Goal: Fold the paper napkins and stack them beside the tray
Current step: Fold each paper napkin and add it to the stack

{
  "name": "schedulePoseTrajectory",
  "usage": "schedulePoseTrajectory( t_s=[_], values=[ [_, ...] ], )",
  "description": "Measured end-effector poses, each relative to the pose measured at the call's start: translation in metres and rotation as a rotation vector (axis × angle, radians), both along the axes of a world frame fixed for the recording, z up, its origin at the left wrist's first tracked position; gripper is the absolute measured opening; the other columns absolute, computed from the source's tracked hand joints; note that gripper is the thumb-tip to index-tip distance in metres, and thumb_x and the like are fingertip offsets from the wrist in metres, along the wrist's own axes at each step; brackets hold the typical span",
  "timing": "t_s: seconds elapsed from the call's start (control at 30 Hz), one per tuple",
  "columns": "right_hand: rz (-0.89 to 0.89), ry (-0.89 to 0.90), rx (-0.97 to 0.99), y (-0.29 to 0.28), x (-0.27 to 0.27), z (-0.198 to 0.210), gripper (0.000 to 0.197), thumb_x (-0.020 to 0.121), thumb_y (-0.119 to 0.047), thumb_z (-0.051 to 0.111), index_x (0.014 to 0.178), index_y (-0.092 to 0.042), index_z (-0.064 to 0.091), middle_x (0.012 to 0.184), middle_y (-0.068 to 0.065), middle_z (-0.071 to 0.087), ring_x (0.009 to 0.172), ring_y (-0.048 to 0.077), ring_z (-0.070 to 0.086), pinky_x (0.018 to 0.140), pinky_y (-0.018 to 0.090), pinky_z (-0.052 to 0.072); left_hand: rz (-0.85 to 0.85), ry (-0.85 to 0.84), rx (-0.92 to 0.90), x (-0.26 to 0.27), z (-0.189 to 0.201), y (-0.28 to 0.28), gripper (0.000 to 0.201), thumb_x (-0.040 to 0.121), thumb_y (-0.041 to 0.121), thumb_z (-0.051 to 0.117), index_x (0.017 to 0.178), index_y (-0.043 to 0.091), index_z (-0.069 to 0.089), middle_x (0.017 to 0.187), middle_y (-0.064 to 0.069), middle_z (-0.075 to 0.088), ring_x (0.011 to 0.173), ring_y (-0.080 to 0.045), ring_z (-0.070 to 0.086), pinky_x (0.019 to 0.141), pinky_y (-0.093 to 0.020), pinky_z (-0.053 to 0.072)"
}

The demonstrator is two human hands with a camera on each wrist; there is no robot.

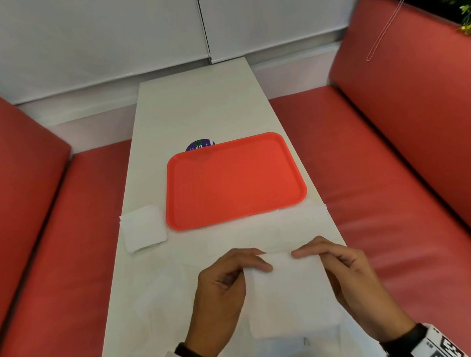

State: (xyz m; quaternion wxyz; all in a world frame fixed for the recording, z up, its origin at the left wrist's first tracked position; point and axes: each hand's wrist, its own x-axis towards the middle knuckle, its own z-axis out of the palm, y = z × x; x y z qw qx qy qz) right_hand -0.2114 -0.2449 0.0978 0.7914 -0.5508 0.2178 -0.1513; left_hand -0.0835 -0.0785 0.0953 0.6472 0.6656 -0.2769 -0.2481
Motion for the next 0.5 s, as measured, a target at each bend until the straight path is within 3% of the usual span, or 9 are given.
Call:
schedulePoseTrajectory(
  t_s=[0.07,0.13,0.17,0.23,0.27,0.3,0.37,0.5],
  values=[
    [0.009,-0.018,0.086,0.0,0.002,0.003,0.039,0.095,0.0,0.038,0.084,0.008,0.075,0.091,0.009,0.063,0.072,0.012,0.063,0.058,0.018,0.047,0.004,0.003,0.018,0.0,0.002,0.001,0.047,0.093,-0.015,0.052,0.076,0.019,0.08,0.1,0.002,0.075,0.1,-0.01,0.069,0.08,-0.016,0.05],
    [0.017,-0.027,0.032,0.0,0.004,0.004,0.035,0.09,-0.011,0.046,0.082,0.005,0.076,0.09,0.004,0.066,0.071,0.009,0.062,0.058,0.015,0.045,-0.009,0.061,0.015,-0.001,0.005,0.002,0.052,0.094,-0.02,0.045,0.075,0.014,0.078,0.097,0.002,0.076,0.097,-0.007,0.069,0.075,-0.014,0.05],
    [0.007,-0.018,-0.063,0.0,0.004,0.002,0.026,0.092,-0.008,0.056,0.081,0.001,0.077,0.088,0.0,0.067,0.072,0.006,0.062,0.058,0.012,0.044,-0.007,0.105,0.012,-0.001,0.006,0.002,0.048,0.096,-0.017,0.045,0.076,0.012,0.077,0.097,0.001,0.075,0.093,-0.007,0.069,0.07,-0.014,0.049],
    [-0.013,-0.013,-0.227,-0.001,0.006,-0.001,0.017,0.086,0.005,0.07,0.082,-0.008,0.08,0.087,-0.004,0.067,0.078,0.007,0.063,0.064,0.013,0.046,0.023,0.256,-0.039,0.001,0.008,0.0,0.021,0.092,0.006,0.052,0.09,0.01,0.073,0.102,-0.004,0.074,0.087,-0.014,0.066,0.066,-0.021,0.047],
    [-0.01,-0.012,-0.273,0.0,0.008,-0.002,0.022,0.083,0.008,0.072,0.083,-0.012,0.081,0.088,-0.004,0.067,0.082,0.01,0.064,0.068,0.016,0.048,0.03,0.357,-0.061,0.004,0.009,0.0,0.02,0.087,0.019,0.057,0.101,0.012,0.068,0.108,-0.01,0.074,0.086,-0.02,0.064,0.066,-0.026,0.047],
    [-0.011,-0.006,-0.299,0.0,0.01,-0.003,0.025,0.081,0.008,0.073,0.084,-0.015,0.081,0.089,-0.005,0.067,0.086,0.013,0.065,0.071,0.021,0.051,0.019,0.434,-0.07,0.006,0.009,0.001,0.032,0.082,0.031,0.061,0.109,0.014,0.064,0.113,-0.014,0.073,0.086,-0.025,0.063,0.066,-0.031,0.047],
    [-0.007,0.012,-0.314,0.002,0.013,-0.004,0.027,0.082,0.007,0.074,0.085,-0.019,0.081,0.091,-0.005,0.067,0.088,0.019,0.065,0.071,0.029,0.053,0.014,0.453,-0.015,0.008,0.007,0.001,0.044,0.078,0.042,0.07,0.114,0.019,0.063,0.109,-0.013,0.074,0.086,-0.027,0.063,0.067,-0.035,0.048],
    [-0.013,0.031,-0.247,0.007,0.018,-0.004,0.029,0.083,0.005,0.073,0.092,-0.021,0.078,0.098,0.001,0.069,0.088,0.036,0.066,0.075,0.051,0.057,0.102,0.333,0.078,0.006,0.004,-0.001,0.025,0.076,0.024,0.083,0.099,0.022,0.074,0.096,-0.008,0.077,0.084,-0.025,0.07,0.074,-0.038,0.057]
  ],
)
